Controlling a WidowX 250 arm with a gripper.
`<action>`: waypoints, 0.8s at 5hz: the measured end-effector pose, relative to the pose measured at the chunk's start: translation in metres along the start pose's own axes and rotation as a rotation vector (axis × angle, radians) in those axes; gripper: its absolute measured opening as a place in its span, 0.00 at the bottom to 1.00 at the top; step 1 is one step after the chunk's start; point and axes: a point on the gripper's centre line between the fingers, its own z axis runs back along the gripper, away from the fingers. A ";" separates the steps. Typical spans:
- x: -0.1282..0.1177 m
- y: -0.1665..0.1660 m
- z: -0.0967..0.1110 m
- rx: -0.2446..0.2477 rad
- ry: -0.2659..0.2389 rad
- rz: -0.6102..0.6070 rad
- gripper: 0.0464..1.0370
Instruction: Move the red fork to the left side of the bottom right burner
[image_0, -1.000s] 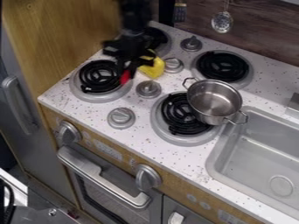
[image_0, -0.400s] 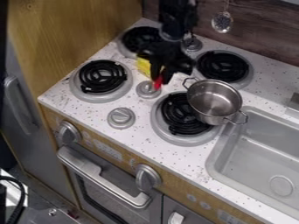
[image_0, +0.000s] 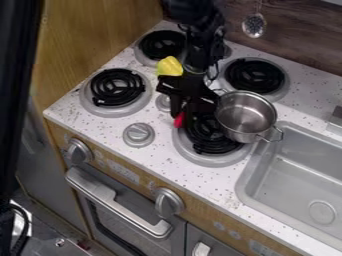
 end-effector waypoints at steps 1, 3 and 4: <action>0.002 0.001 -0.003 -0.011 0.017 0.018 0.20; 0.003 0.009 -0.003 0.011 0.026 0.006 0.77; 0.003 0.009 0.004 0.041 0.003 -0.014 0.96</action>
